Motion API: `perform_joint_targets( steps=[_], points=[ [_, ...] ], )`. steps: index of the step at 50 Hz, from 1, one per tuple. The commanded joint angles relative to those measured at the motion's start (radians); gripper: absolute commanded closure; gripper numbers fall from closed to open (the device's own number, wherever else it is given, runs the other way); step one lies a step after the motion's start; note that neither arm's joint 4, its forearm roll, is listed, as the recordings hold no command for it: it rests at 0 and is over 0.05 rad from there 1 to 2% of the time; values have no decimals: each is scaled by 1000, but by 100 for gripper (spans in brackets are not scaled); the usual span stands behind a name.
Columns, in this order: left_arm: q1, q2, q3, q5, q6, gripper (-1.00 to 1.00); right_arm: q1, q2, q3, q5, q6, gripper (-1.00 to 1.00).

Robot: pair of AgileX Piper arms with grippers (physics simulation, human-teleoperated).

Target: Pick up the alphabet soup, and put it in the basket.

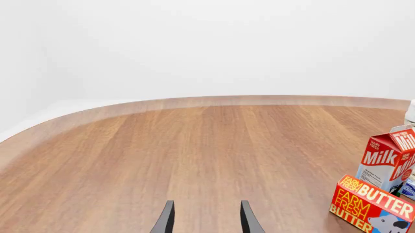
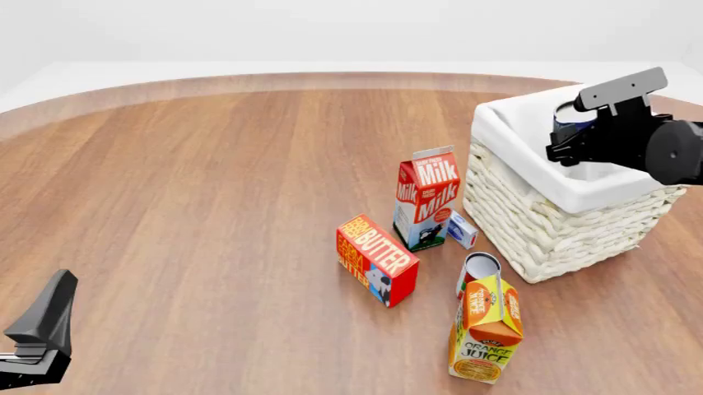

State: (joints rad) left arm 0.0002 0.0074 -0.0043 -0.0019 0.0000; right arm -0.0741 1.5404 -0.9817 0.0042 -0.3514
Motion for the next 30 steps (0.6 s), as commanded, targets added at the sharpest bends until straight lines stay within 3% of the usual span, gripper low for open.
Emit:
perform_joint_targets(
  steps=[1,30],
  points=[
    [0,0,0,0,0,-100,-11,9,-15,-5,12,100],
    [0,0,0,0,0,-100,-30,67,-36,-13,-8,100]
  ],
)
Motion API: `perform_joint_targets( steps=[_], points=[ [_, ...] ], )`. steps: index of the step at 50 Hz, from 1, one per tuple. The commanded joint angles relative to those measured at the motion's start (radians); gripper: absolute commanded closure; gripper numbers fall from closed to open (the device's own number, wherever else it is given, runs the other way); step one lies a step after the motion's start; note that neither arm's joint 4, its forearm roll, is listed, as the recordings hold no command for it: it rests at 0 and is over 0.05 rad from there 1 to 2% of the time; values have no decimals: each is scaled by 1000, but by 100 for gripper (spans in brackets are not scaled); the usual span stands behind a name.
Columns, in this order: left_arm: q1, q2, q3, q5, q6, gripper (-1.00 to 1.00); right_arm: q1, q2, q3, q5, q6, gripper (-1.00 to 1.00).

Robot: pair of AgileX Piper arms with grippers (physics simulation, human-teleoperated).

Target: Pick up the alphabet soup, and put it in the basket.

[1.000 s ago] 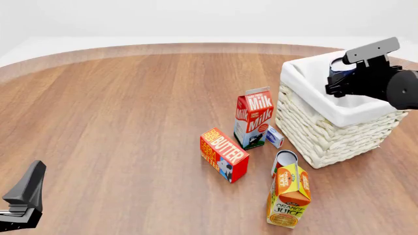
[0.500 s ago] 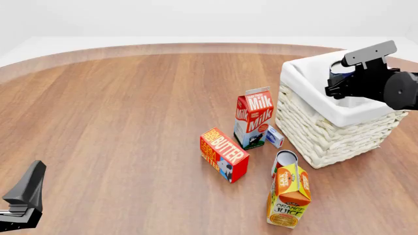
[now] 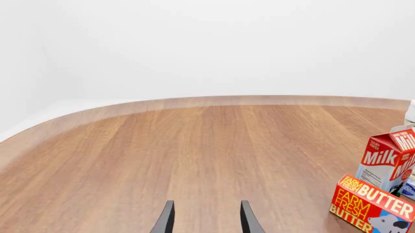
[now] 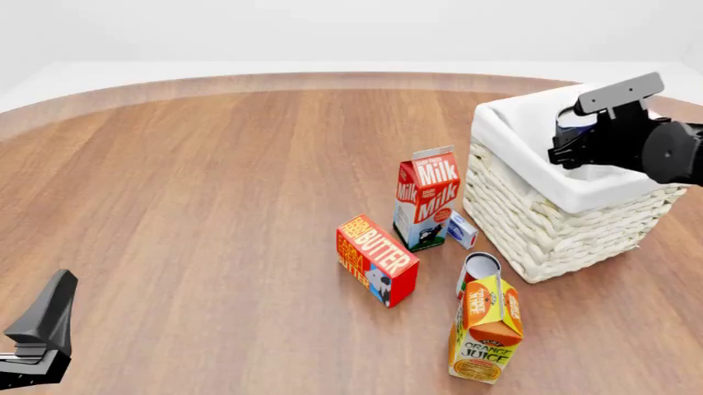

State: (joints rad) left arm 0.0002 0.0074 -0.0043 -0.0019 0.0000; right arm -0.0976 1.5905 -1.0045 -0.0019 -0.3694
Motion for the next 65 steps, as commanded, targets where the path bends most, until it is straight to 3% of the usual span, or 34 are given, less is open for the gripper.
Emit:
perform_joint_targets(
  steps=[1,24,25,46,65],
  points=[
    [0,0,0,0,0,-100,-5,17,-13,-7,11,100],
    [0,0,0,0,0,-100,-31,39,-39,-8,-12,100],
    [0,0,0,0,0,-100,-33,41,-42,-5,-9,-100],
    [0,0,0,0,0,-100,-29,40,-48,-4,-6,-100],
    [0,0,0,0,0,-100,-25,-79,20,-19,13,-100]
  ],
)
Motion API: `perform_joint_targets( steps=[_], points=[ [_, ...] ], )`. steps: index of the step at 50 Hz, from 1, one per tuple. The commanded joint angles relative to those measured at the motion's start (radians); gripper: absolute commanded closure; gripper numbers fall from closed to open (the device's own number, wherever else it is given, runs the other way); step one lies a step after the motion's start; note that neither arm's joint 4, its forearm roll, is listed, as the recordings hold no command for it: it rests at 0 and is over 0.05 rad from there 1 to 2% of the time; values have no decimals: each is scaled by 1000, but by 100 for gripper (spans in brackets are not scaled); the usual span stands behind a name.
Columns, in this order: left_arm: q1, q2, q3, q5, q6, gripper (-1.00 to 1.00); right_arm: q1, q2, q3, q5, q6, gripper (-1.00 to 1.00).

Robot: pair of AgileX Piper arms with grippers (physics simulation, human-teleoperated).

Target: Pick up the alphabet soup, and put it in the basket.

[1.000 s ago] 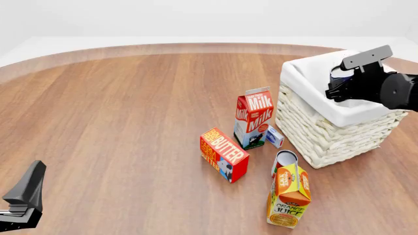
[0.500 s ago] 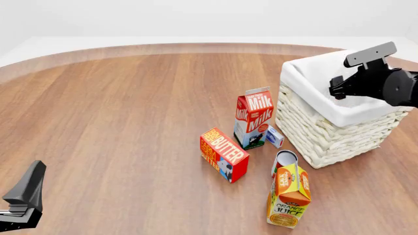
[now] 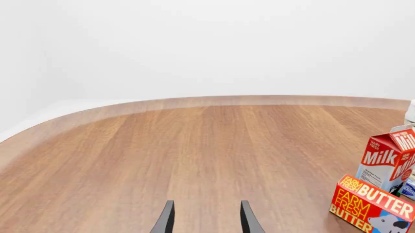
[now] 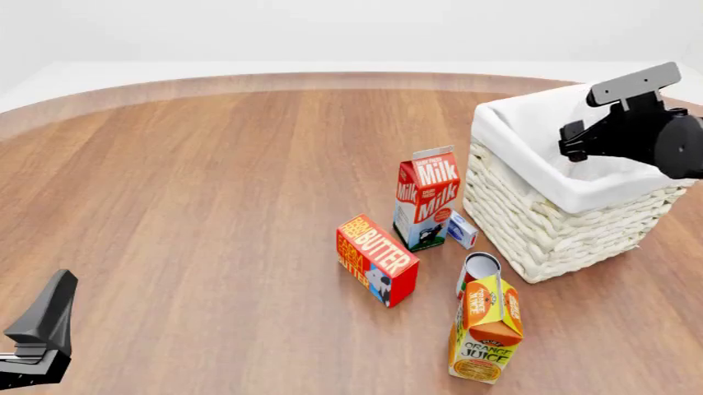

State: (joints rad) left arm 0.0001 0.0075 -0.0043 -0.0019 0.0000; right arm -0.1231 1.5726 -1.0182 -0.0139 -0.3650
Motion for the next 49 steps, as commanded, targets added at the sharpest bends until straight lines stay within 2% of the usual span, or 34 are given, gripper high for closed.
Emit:
perform_joint_targets(
  steps=[1,27,49],
  points=[
    [0,0,0,0,0,-100,-1,-68,38,-8,8,-100],
    [0,0,0,0,0,-100,8,-267,144,-4,22,-100],
    [0,0,0,0,0,-100,25,-468,260,-1,64,-100]
  ],
)
